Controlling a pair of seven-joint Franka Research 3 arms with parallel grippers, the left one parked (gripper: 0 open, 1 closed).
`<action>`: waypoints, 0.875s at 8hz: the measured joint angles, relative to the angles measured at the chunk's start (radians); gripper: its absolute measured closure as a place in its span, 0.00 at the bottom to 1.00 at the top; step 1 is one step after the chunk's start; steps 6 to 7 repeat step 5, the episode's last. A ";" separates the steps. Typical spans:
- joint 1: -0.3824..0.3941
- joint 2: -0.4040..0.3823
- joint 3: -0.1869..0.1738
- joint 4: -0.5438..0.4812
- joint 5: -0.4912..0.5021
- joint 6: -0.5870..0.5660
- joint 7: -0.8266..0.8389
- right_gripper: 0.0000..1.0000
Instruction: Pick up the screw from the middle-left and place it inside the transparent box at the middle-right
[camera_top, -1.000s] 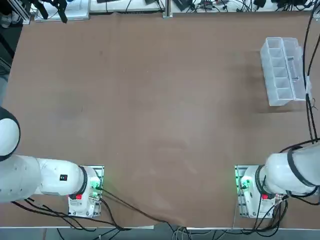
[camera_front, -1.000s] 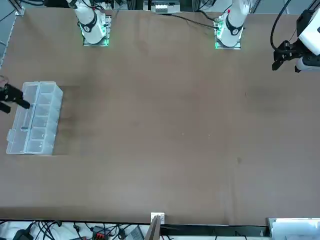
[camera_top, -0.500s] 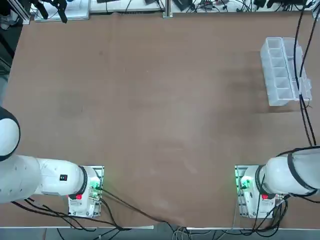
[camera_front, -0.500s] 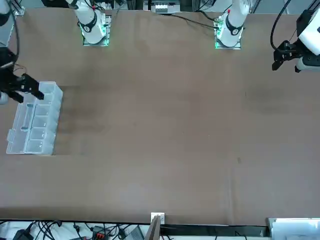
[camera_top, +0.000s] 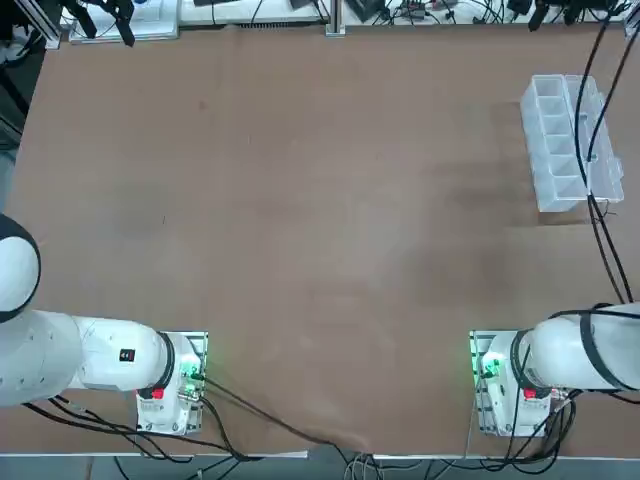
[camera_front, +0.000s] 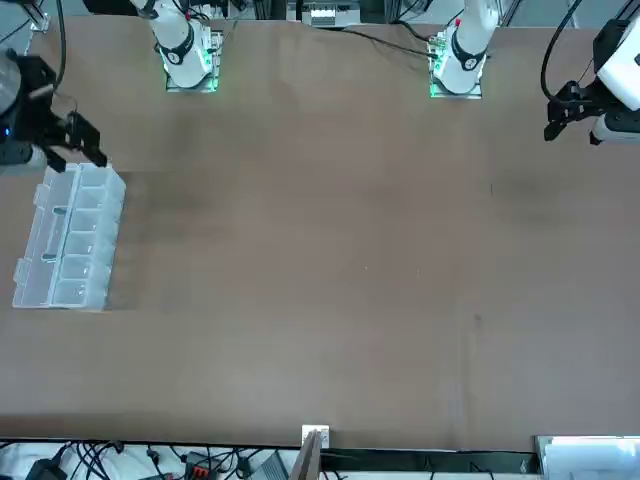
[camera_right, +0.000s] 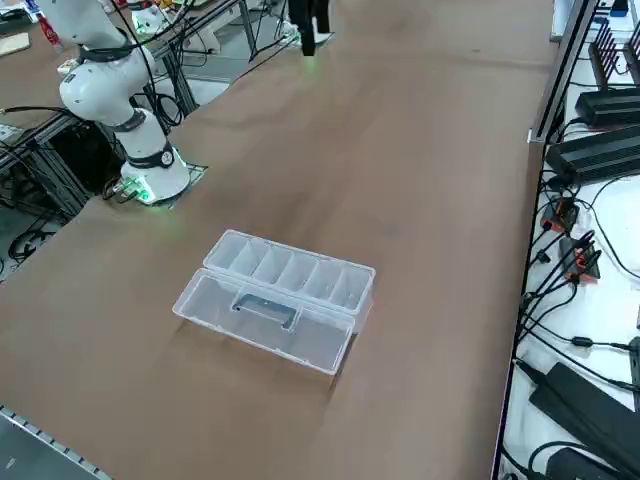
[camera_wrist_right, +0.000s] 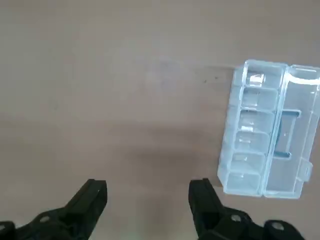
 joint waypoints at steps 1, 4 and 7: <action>0.015 -0.017 -0.018 -0.009 0.002 -0.005 0.000 0.00; 0.022 -0.022 -0.031 -0.019 0.045 -0.006 0.000 0.00; 0.022 -0.022 -0.035 -0.020 0.051 -0.006 0.000 0.00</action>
